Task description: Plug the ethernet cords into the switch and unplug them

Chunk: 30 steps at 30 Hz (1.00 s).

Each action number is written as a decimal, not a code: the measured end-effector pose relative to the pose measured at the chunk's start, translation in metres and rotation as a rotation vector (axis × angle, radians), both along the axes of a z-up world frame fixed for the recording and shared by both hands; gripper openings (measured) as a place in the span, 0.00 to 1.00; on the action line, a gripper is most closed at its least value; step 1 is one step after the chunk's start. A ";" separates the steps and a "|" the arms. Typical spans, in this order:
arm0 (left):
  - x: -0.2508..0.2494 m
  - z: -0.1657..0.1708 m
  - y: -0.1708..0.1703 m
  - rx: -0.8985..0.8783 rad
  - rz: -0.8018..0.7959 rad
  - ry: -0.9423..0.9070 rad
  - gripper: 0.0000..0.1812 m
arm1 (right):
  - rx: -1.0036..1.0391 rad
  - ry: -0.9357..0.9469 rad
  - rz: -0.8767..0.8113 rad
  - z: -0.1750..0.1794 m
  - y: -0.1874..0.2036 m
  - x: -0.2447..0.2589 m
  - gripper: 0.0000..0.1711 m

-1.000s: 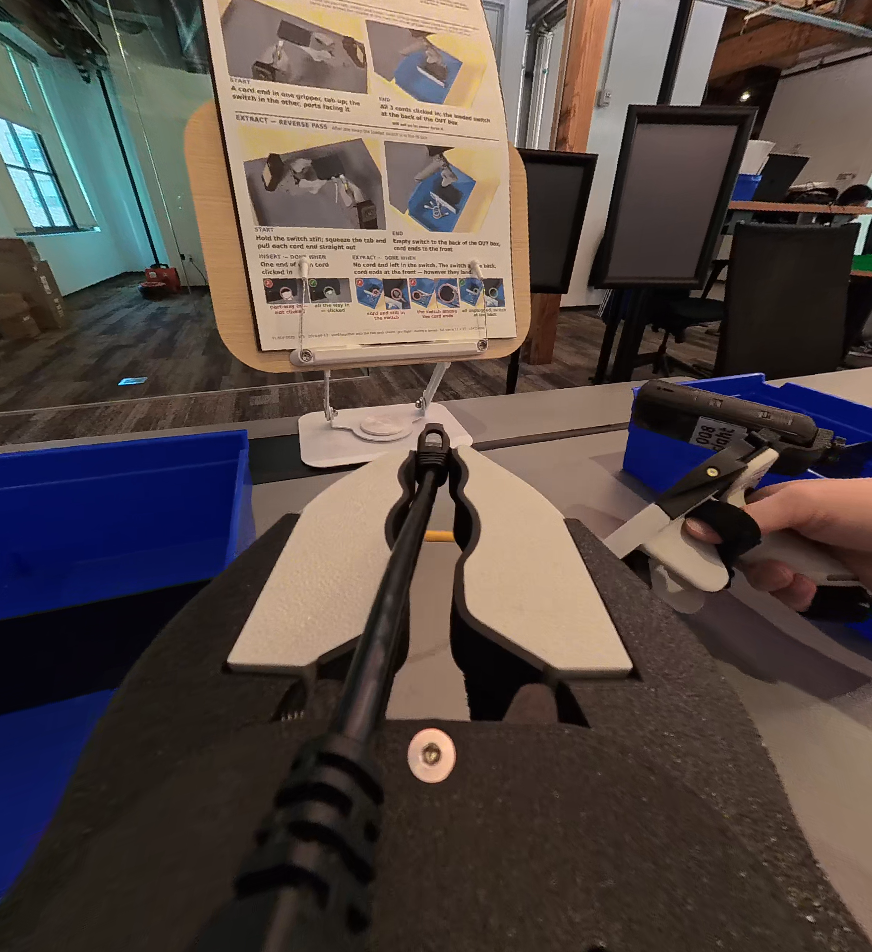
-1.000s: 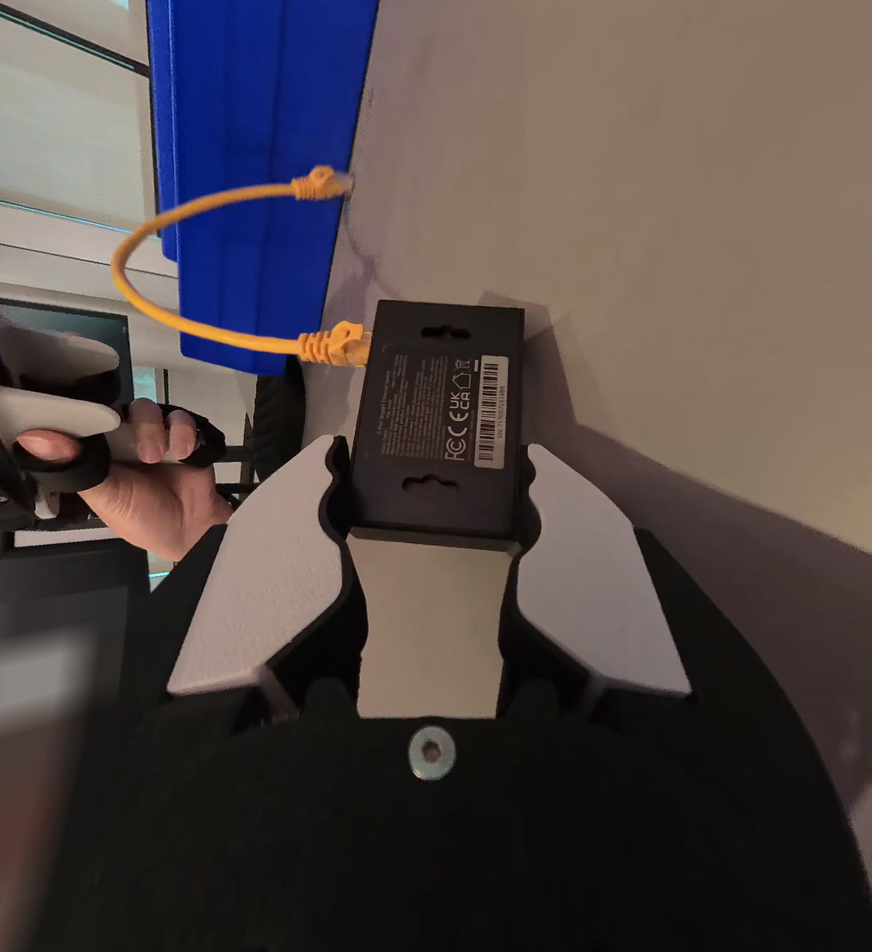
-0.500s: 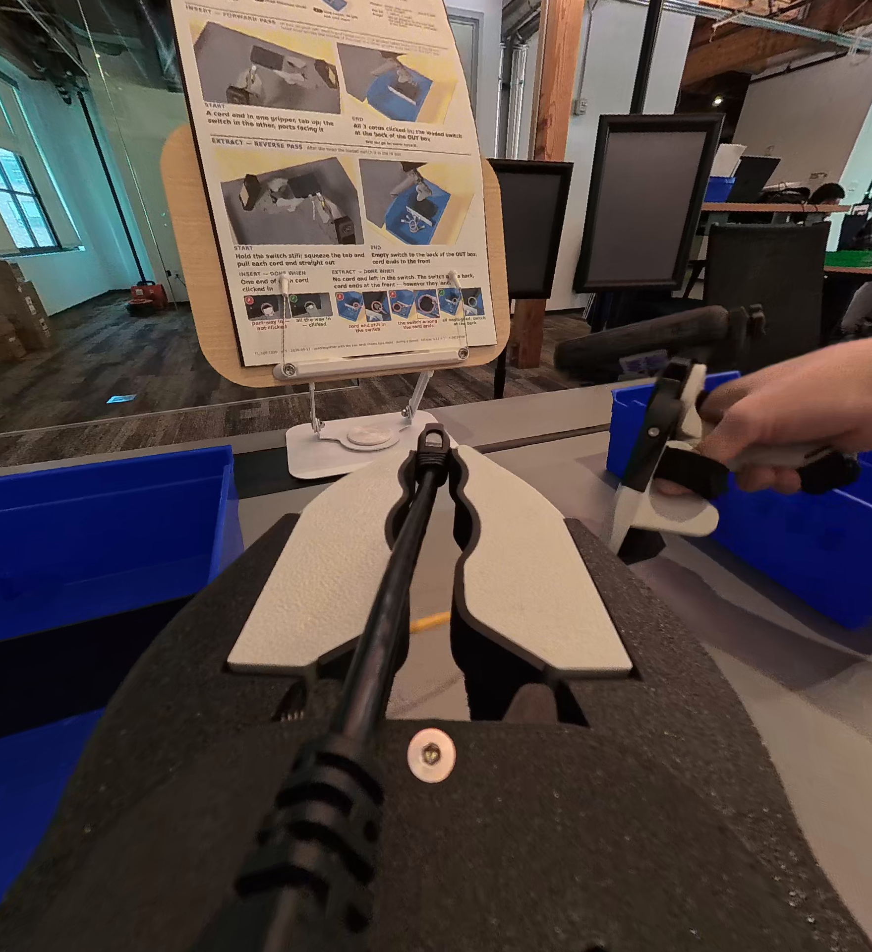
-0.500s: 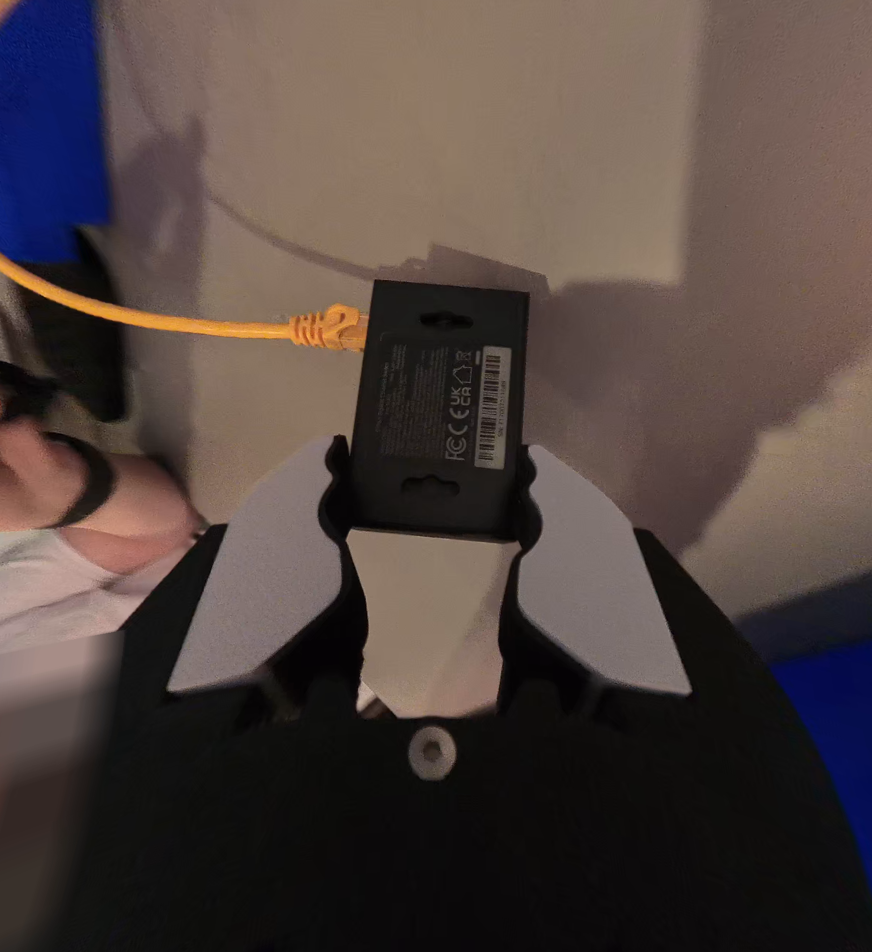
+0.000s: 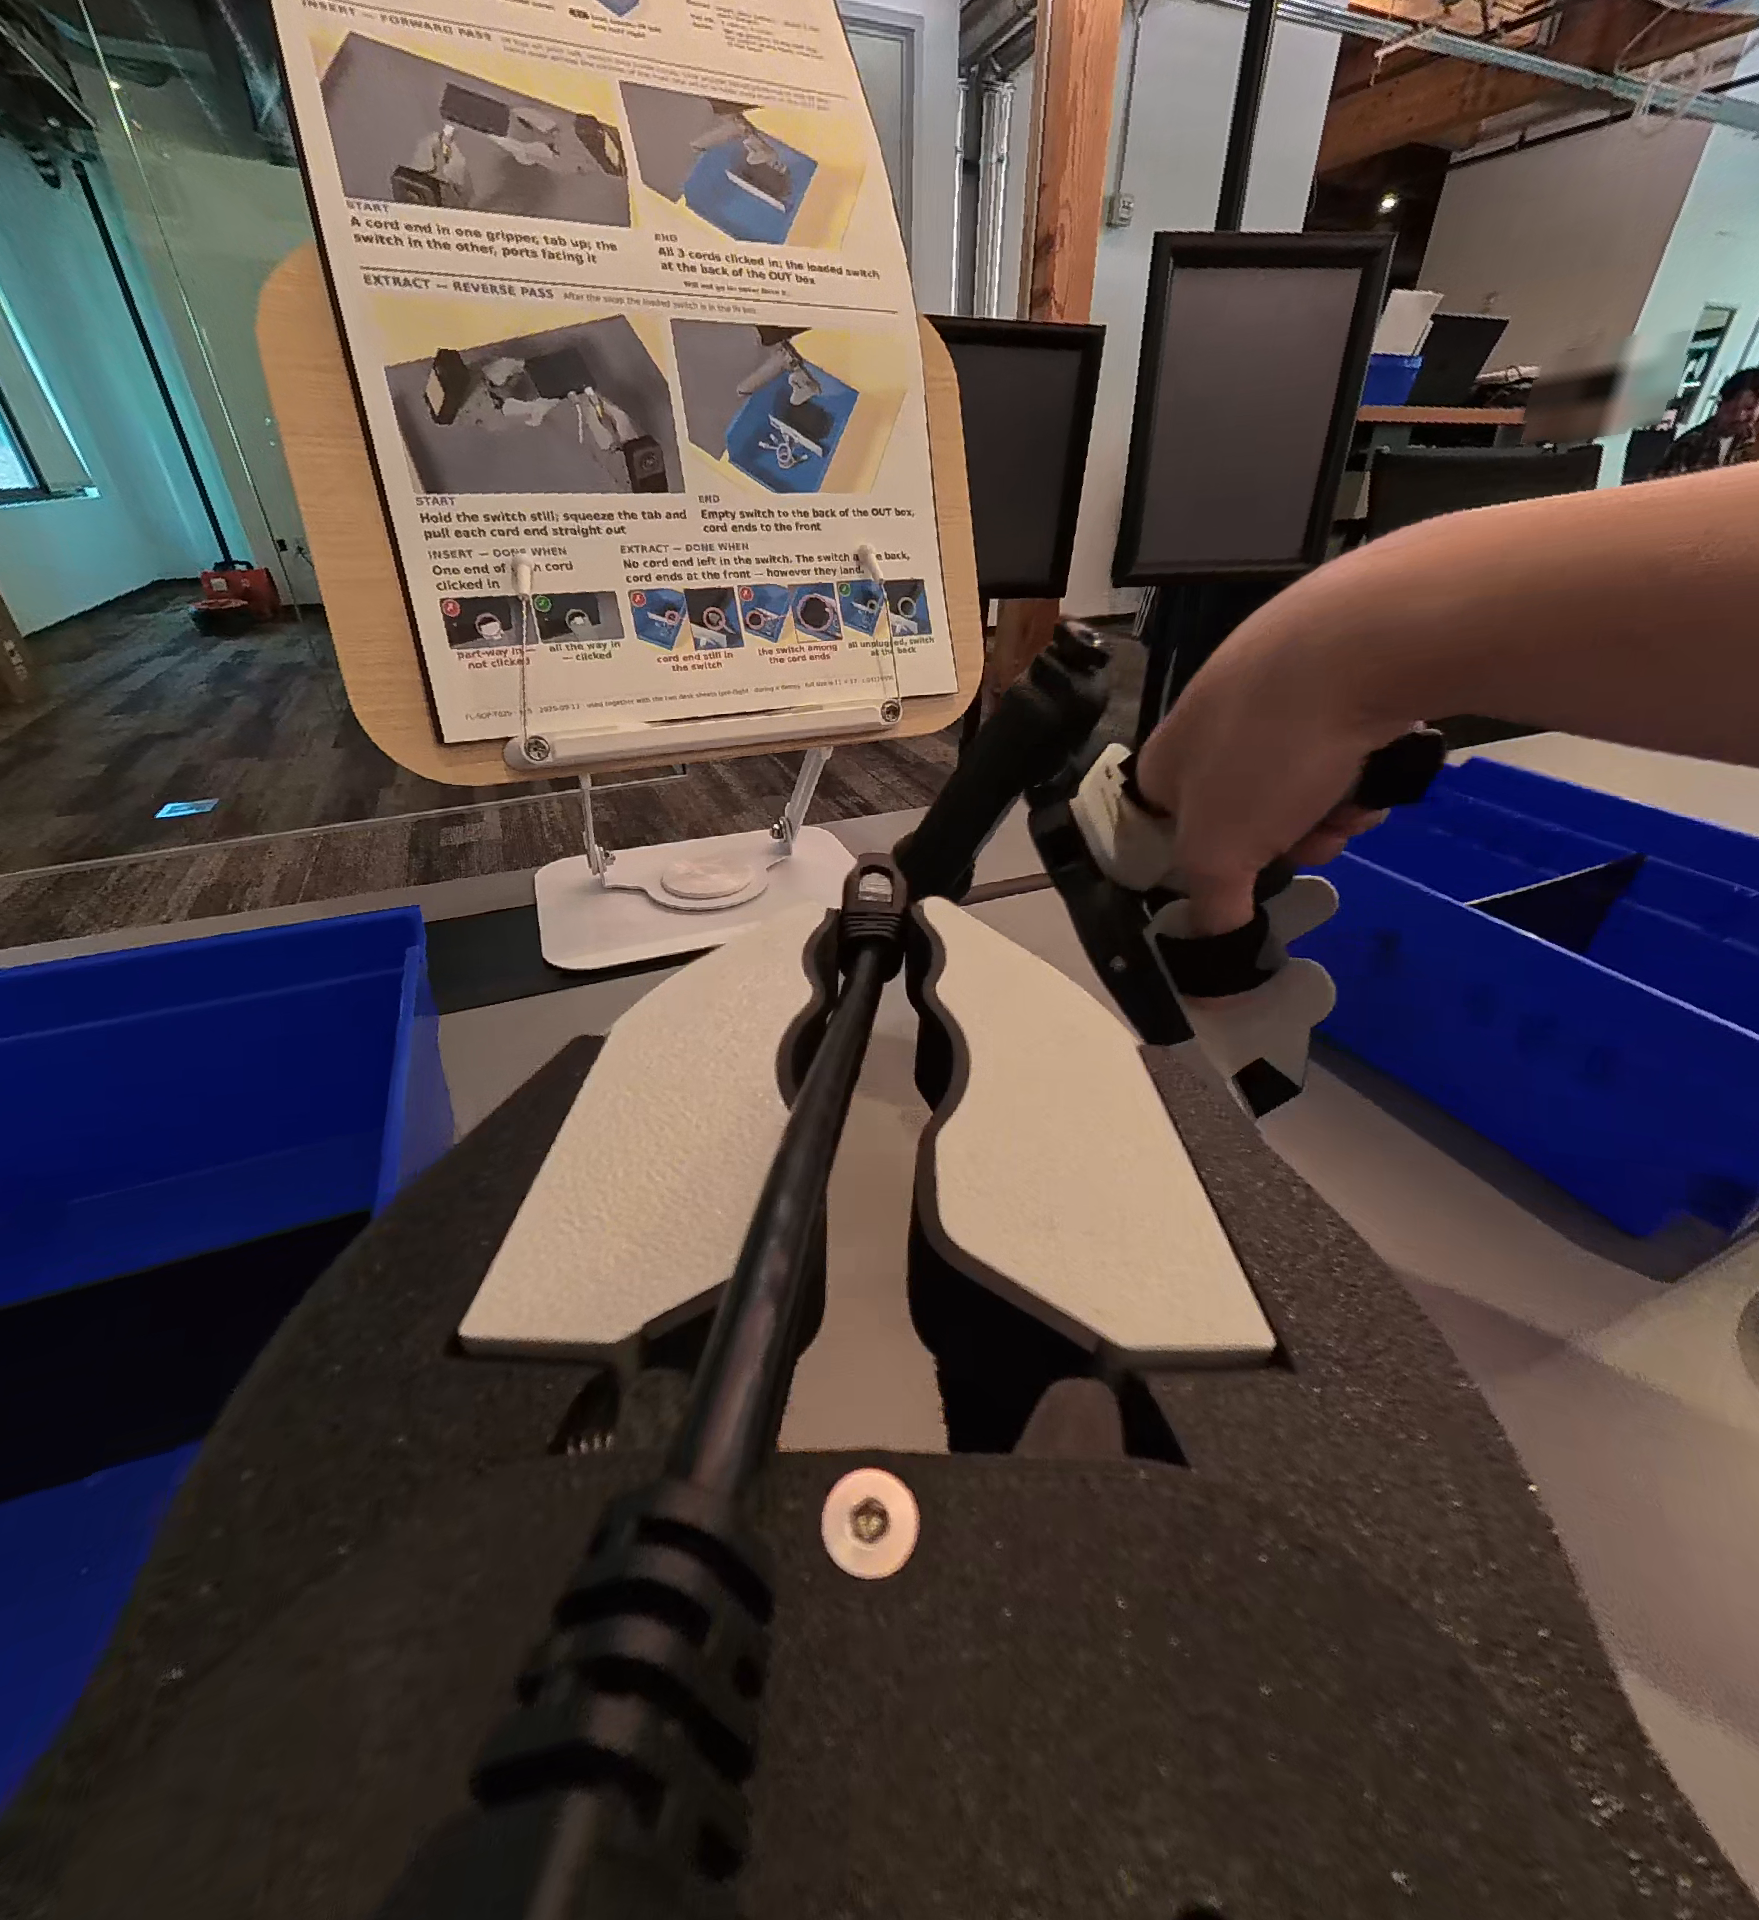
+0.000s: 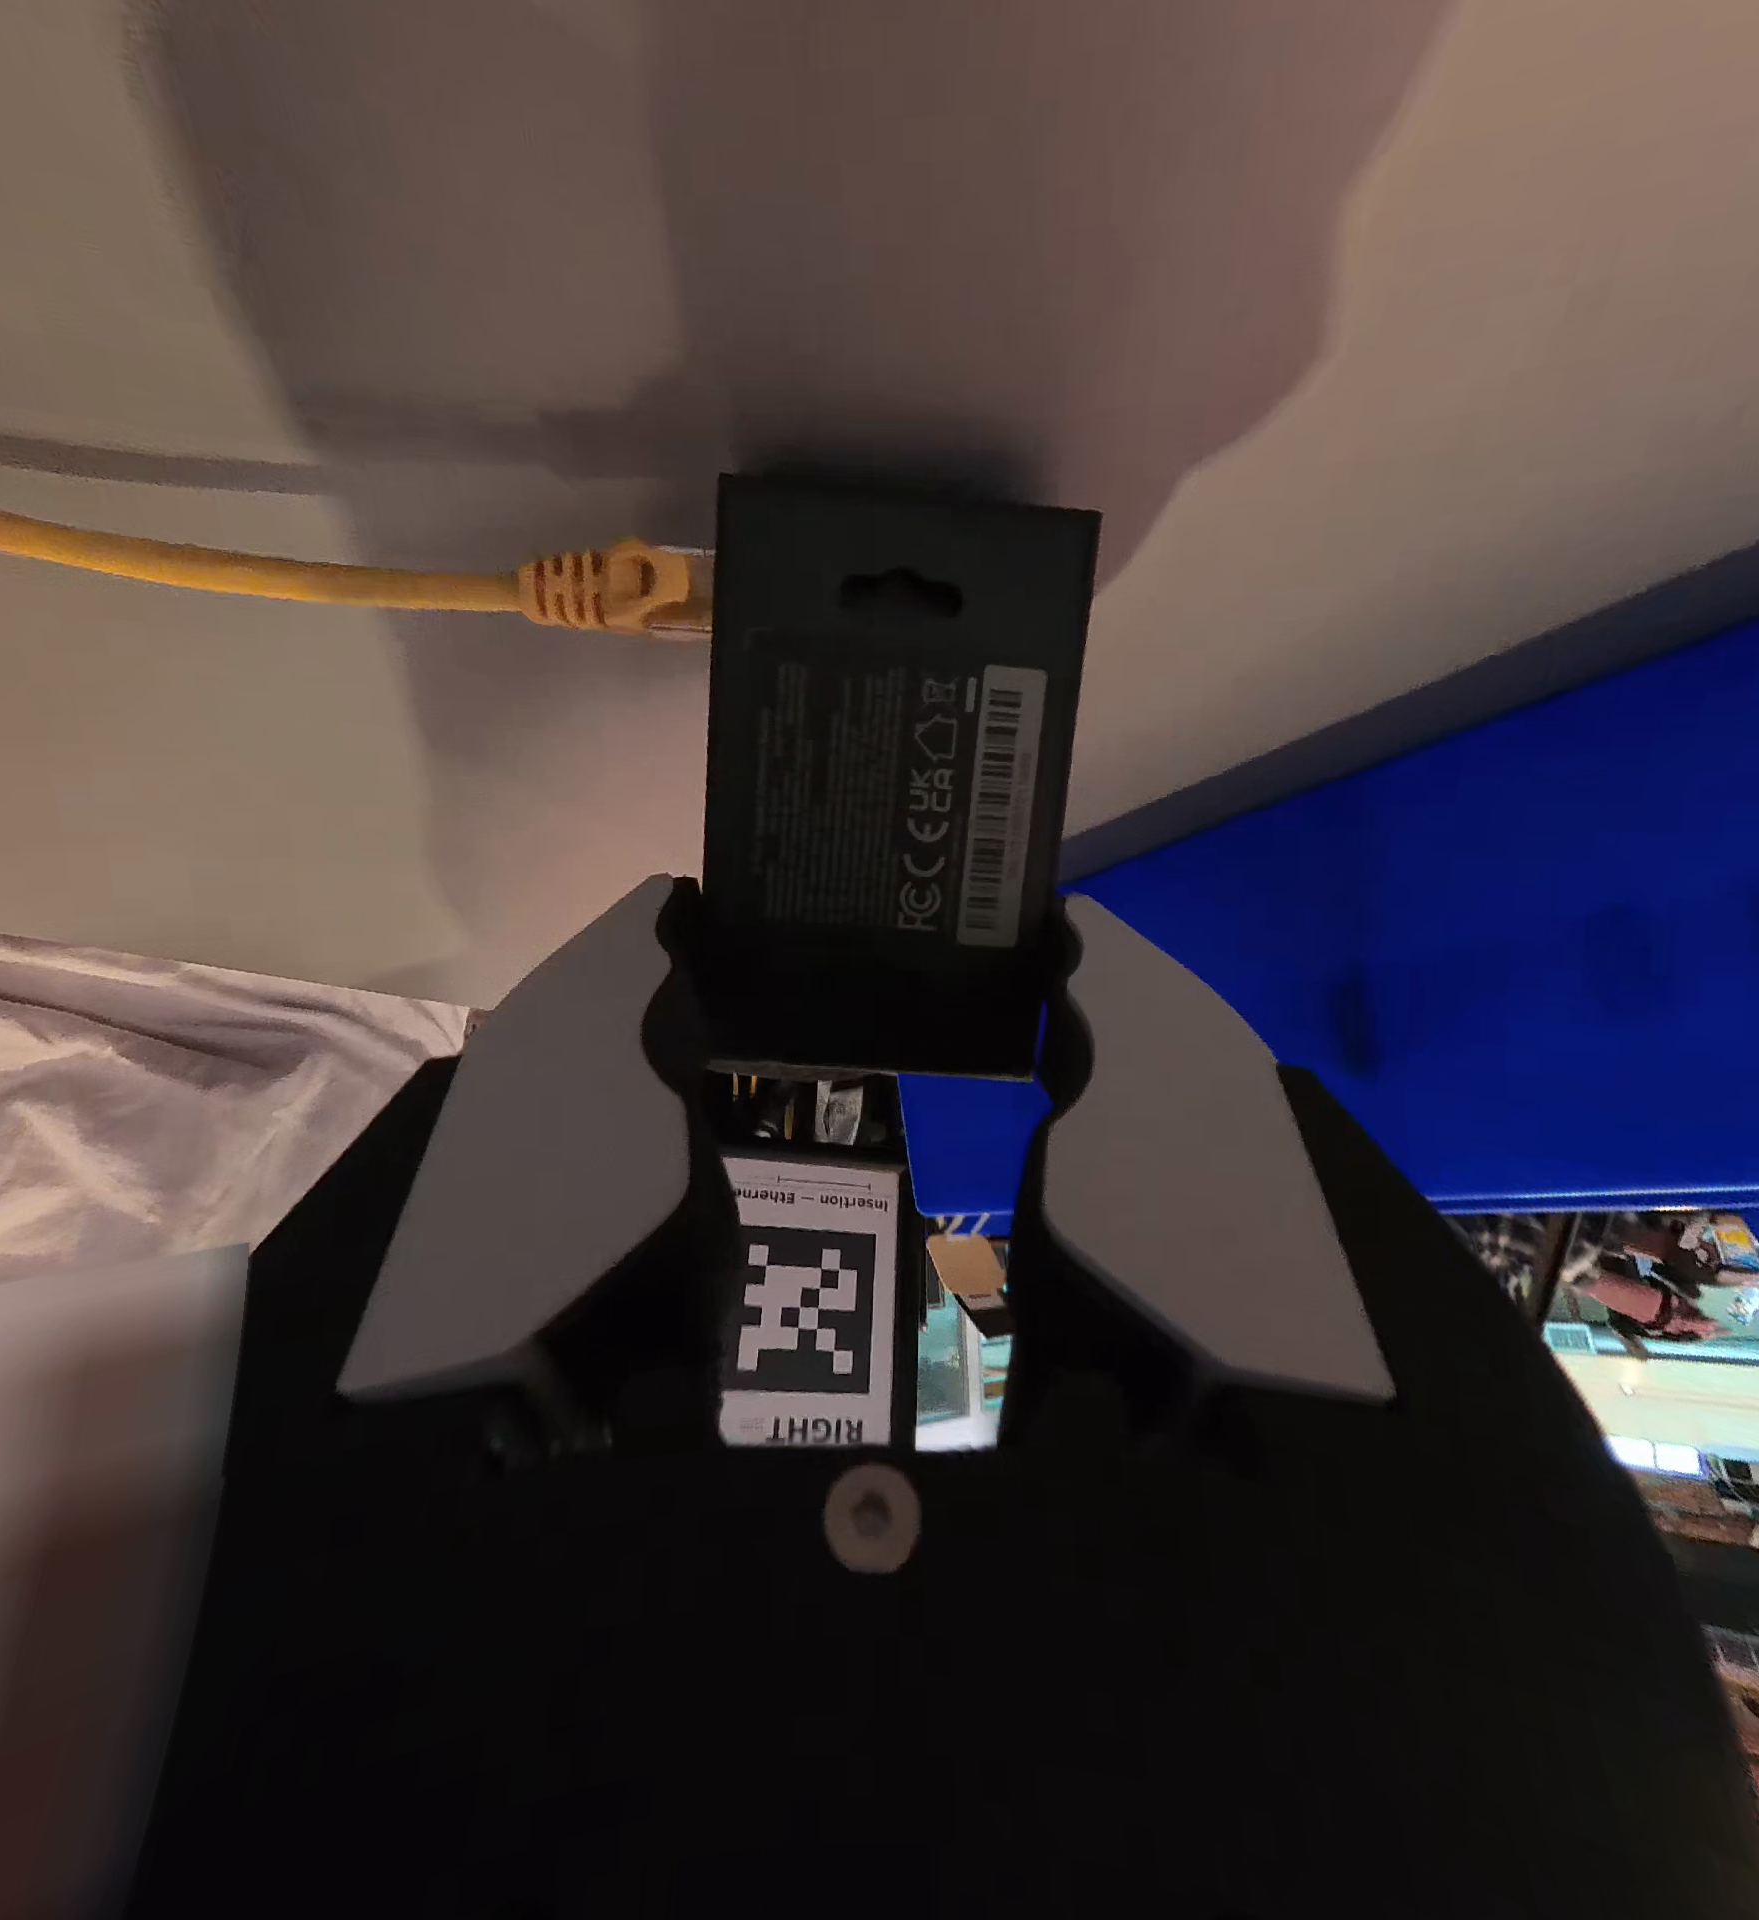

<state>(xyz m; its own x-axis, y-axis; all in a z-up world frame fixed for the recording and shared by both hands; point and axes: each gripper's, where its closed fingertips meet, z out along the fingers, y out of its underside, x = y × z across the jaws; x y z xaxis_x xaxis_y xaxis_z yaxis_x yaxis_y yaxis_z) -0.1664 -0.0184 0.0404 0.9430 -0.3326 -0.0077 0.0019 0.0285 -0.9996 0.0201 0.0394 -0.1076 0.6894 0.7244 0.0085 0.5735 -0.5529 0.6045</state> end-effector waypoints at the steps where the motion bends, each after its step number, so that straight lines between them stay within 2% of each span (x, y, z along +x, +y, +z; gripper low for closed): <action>1: 0.001 0.000 0.000 -0.001 -0.004 0.001 0.06 | -0.009 -0.014 0.008 0.000 0.001 -0.002 0.35; 4: 0.005 0.000 -0.001 0.001 -0.014 0.009 0.06 | -0.005 -0.035 0.037 0.000 0.007 -0.008 0.35; 10: 0.008 0.000 -0.002 0.003 -0.024 0.010 0.06 | 0.052 0.048 0.081 -0.007 0.015 -0.021 0.36; 16: 0.006 0.003 -0.004 0.012 -0.029 -0.005 0.06 | 0.197 0.343 0.055 -0.019 0.016 -0.028 0.36; 25: 0.010 0.006 -0.006 0.021 -0.040 -0.011 0.06 | 0.735 0.808 0.021 -0.032 0.027 -0.038 0.35; 30: 0.013 0.004 -0.005 0.016 -0.049 -0.011 0.06 | 1.012 0.881 0.059 -0.032 0.022 -0.033 0.37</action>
<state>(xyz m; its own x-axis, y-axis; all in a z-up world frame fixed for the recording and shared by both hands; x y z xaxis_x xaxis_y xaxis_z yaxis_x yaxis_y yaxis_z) -0.1539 -0.0237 0.0446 0.9257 -0.3783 -0.0035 0.0142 0.0441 -0.9989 -0.0132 0.0615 -0.1399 0.7108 0.6918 0.1273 0.5954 -0.4952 -0.6327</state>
